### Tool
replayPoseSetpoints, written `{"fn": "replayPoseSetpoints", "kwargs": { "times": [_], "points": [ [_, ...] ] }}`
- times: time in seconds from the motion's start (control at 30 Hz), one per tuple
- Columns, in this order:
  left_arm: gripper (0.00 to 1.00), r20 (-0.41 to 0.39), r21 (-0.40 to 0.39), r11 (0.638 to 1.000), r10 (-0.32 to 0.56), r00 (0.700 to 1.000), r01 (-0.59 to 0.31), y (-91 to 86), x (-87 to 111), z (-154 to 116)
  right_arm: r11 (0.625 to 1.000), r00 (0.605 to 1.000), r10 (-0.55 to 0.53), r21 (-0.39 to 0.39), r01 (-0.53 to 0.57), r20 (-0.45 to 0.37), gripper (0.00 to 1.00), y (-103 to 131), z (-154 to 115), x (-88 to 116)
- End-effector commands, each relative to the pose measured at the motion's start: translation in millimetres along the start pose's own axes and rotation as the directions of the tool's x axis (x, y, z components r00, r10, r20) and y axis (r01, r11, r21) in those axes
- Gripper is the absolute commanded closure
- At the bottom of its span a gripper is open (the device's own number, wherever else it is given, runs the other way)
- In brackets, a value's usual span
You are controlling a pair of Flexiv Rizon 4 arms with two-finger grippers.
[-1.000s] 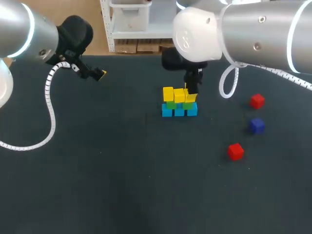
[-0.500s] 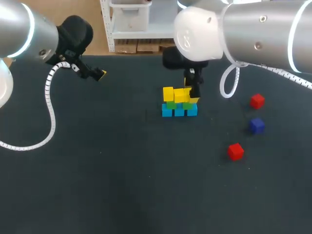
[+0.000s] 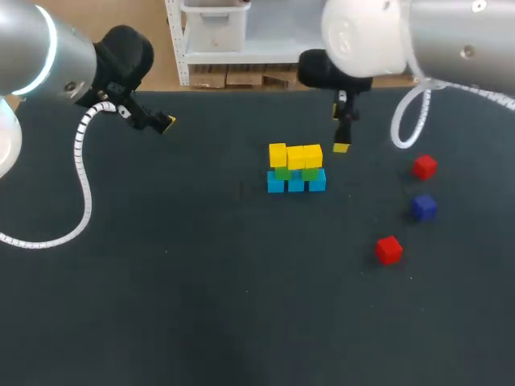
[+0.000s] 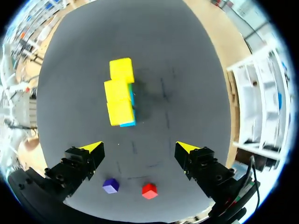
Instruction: Place the blue cubes, place green cubes on the blue cubes, place the yellow cubes on the green cubes, then place the red cubes on the yellow cubes, and place purple cube on the red cubes.
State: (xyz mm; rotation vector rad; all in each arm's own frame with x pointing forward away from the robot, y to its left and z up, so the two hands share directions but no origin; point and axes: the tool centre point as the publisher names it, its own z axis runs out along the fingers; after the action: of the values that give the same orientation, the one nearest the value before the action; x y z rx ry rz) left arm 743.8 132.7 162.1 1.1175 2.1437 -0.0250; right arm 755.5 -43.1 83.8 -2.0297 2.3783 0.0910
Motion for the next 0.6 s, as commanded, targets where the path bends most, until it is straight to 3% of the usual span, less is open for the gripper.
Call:
{"fn": "replayPoseSetpoints", "kwargs": {
  "times": [0.03,0.33,0.6],
  "points": [
    [0.00,0.004,0.007,1.000,0.004,1.000,-0.004,1.9,1.1,-0.2,0.996,0.995,0.084,0.024,-0.086,0.049,0.00,4.3,5.4,18.3],
    [0.00,0.004,0.007,1.000,0.004,1.000,-0.004,1.9,1.1,-0.2,0.953,0.951,0.298,0.028,-0.301,0.079,0.00,-3.3,16.6,47.1],
    [0.00,0.004,0.007,1.000,0.004,1.000,-0.004,1.9,1.1,-0.2,0.928,0.928,0.371,0.026,-0.372,0.040,0.00,-2.7,12.7,72.7]
  ]
}}
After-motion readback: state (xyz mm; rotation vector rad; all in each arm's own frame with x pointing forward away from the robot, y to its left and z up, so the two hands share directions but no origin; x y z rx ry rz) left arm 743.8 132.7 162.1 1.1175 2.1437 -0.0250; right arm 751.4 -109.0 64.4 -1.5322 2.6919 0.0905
